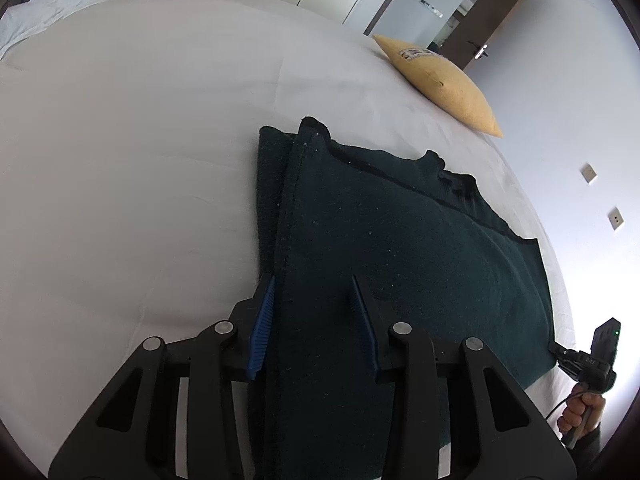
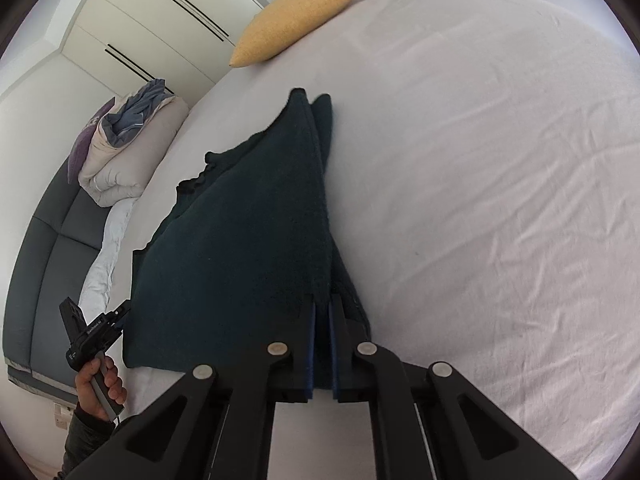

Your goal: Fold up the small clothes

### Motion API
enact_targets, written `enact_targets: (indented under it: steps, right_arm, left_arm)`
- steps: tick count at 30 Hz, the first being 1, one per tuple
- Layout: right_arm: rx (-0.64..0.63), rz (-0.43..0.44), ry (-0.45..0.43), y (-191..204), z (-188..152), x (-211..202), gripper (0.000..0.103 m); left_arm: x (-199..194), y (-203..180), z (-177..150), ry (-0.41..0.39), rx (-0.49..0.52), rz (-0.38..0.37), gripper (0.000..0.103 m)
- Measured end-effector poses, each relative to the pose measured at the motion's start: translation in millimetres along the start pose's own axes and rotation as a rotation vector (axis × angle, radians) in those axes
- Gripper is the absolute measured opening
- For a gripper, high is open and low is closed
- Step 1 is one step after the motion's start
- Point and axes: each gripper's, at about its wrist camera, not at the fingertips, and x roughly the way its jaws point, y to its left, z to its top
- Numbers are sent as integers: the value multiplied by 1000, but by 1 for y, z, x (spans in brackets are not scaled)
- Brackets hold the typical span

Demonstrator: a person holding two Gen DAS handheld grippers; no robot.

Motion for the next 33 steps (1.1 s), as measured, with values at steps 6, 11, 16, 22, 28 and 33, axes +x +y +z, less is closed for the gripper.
enact_targets:
  steps: [6,11,16,22,28,33]
  right_arm:
    - [8,47,-9,-2,4,0,23]
    - [-39,-91,-87,16,5,-22,51]
    - [-111,23,-184,63,16,-32,51]
    - [-203,214,-21,117,30,52,51]
    - [-130,210,3,89,53,98,25]
    - [16,180,-109,35,73,72,19]
  left_arm:
    - [-11,11,2,-28,-54,0,35]
    - [-34,3,13,-105,-39,-15,36]
    - [-19,-23,28,-90,16,-46,36]
    - [35,-45,46,-4,99,42,36]
    - [37,-15,43,-29,69,-4,35]
    - [26,5,39,-52,34,-52,35]
